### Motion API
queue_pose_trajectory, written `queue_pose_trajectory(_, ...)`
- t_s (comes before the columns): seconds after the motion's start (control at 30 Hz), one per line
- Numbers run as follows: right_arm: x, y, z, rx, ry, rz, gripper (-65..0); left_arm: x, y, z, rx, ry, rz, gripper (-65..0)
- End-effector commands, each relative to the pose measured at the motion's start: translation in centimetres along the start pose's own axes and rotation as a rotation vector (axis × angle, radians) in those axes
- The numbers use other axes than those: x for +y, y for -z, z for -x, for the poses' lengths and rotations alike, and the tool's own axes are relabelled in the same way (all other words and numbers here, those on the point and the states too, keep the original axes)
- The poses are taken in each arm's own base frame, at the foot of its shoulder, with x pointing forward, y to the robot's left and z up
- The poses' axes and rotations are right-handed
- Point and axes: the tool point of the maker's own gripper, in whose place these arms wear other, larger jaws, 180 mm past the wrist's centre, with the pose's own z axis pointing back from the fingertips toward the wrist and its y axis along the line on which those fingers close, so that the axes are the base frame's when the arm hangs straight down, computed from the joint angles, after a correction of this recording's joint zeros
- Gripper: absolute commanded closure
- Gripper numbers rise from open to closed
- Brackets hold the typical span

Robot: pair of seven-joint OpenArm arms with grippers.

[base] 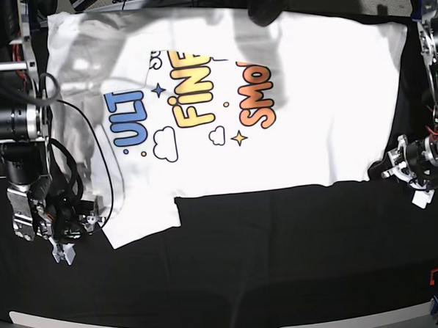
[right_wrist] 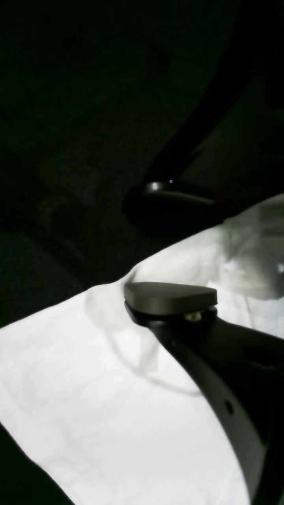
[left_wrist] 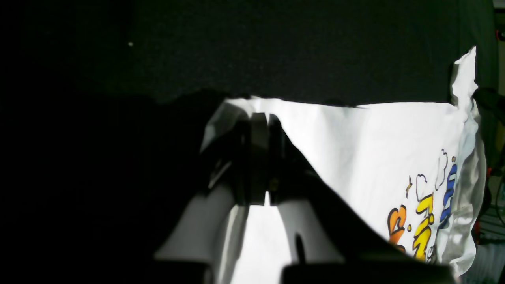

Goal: Layout the t-shirt on the table in an organized manner, then fold the t-shirt properly
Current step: 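Grasp the side edge near the hem with the right gripper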

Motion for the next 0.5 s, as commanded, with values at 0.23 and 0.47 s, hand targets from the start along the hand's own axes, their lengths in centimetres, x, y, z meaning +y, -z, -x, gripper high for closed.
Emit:
queue_pose_trajectory(0.23, 5.0, 1.5, 0.2, 0.045, -0.080, -0.063, -4.1, -0.3, -1.0, -2.6, -0.063, 0.025, 0.008, 0.0)
queue_pose_trajectory(0.47, 5.8, 0.9, -1.2, 0.026, -0.099, -0.072, 0.0, -0.4, -1.0, -2.8, -0.068, 0.025, 0.008, 0.0)
